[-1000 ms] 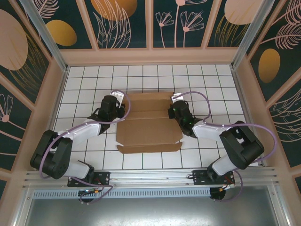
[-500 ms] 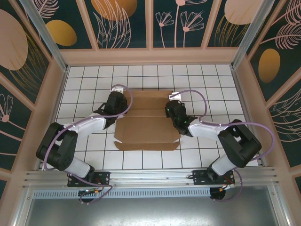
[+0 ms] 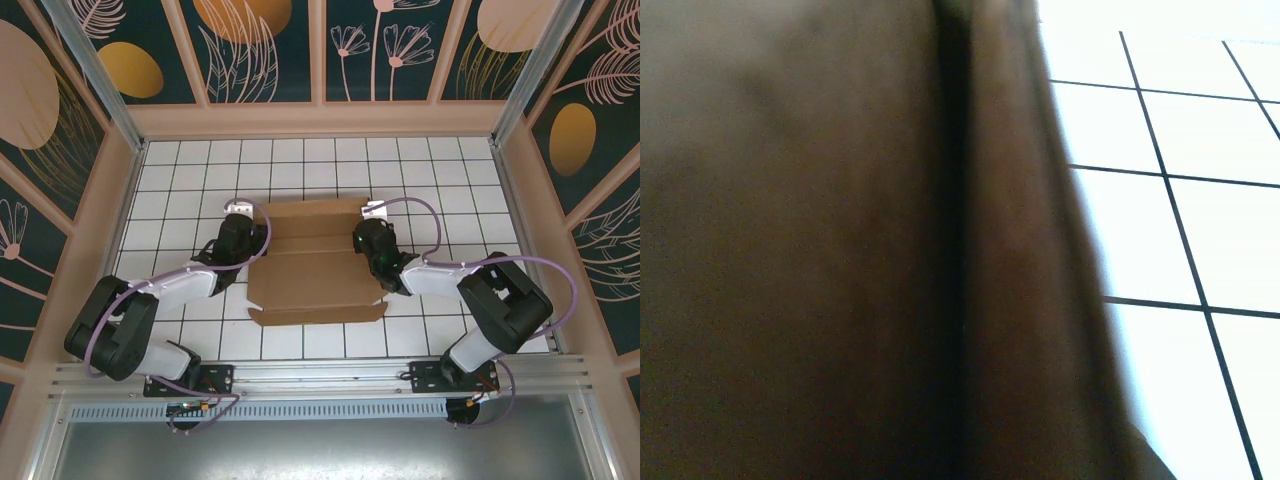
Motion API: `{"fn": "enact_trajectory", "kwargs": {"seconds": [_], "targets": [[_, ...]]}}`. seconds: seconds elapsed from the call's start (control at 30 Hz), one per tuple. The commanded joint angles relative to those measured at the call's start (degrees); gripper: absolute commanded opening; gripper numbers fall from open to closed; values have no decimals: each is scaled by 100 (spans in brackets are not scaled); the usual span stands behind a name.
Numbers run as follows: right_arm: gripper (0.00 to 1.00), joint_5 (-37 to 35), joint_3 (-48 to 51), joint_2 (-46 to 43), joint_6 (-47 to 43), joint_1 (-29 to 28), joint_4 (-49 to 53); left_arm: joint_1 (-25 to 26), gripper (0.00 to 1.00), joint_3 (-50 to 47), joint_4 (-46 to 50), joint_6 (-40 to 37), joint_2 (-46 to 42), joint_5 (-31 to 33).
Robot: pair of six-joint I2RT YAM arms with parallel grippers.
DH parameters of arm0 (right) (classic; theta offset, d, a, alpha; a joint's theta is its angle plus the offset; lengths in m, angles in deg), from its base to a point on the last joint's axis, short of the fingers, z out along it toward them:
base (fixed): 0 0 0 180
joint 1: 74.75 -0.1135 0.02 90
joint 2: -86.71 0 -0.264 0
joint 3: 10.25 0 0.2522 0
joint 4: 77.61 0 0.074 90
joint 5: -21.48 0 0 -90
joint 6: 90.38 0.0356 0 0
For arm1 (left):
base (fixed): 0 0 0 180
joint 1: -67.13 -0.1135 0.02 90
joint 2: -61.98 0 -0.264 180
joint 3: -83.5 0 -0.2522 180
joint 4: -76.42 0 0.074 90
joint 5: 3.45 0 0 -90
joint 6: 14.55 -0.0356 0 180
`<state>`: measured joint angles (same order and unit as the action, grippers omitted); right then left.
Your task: Fold the paper box
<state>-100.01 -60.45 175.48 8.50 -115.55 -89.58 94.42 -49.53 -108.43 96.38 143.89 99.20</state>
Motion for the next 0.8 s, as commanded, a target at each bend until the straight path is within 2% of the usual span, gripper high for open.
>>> {"fn": "enact_trajectory", "kwargs": {"seconds": [0.0,0.13,0.2,0.37,0.43,0.47,0.57,0.77], "targets": [[0,-323,41,-60,48,138,-208,-83,36,-8,-40,293,261,148],[0,-229,-2,-54,61,142,-153,-83,37,-35,-124,482,459,168],[0,-197,-29,-33,86,134,-126,-70,34,23,-73,486,547,282],[0,-274,-53,-33,136,135,-56,-22,10,243,281,439,692,977],[0,-291,-64,-23,121,133,-29,-14,9,213,248,506,643,1089],[0,-293,-71,-9,103,136,-20,-17,13,115,85,509,541,947],[0,-298,-64,-44,53,151,-26,-13,34,-286,-446,756,41,530],[0,-268,-56,-28,3,196,-63,-13,53,-904,-1037,1077,-1110,-8]]}}
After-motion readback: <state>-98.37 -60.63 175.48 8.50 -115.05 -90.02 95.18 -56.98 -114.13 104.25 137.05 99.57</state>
